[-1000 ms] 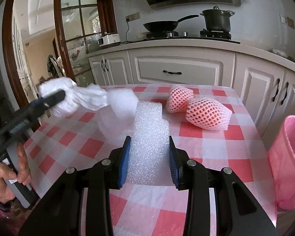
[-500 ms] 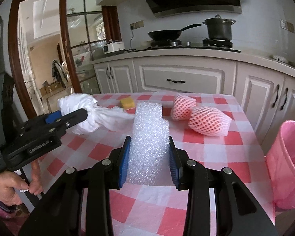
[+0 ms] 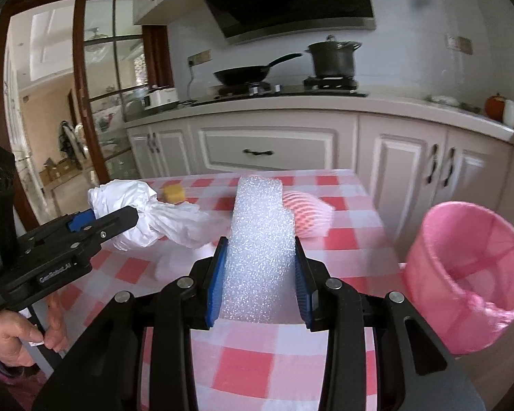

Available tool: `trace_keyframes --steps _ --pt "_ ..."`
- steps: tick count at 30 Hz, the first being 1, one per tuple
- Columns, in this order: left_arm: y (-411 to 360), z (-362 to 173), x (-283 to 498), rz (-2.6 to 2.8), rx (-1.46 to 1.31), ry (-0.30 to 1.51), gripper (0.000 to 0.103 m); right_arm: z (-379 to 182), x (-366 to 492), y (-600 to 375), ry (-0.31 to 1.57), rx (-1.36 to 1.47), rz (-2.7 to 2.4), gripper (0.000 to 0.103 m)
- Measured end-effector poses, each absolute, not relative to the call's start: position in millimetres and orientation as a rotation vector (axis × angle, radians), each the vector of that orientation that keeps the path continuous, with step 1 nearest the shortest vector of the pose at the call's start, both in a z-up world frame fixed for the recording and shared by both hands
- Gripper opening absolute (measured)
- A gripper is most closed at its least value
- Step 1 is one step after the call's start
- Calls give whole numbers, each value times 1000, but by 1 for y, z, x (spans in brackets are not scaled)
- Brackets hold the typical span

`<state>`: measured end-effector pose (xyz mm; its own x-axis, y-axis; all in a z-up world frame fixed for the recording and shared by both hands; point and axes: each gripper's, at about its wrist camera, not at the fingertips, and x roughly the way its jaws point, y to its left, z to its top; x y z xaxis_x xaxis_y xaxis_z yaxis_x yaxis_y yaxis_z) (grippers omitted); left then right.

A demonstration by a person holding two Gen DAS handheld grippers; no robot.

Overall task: Collect trash
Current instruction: 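Carry the plastic bag and foam block over the pink wastebasket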

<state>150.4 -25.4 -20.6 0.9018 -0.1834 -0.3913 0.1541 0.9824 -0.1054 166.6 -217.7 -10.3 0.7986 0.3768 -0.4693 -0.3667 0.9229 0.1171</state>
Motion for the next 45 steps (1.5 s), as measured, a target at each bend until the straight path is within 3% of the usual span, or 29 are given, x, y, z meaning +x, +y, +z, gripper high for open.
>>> trace_keyframes --steps 30,42,45 --pt "-265 -21 269 -656 42 404 52 -28 198 -448 500 227 -57 35" --pt "-307 -47 327 -685 -6 507 53 -45 242 -478 553 183 -92 36" --pt "-314 -53 335 -693 -4 528 58 -47 245 -484 555 191 -91 36"
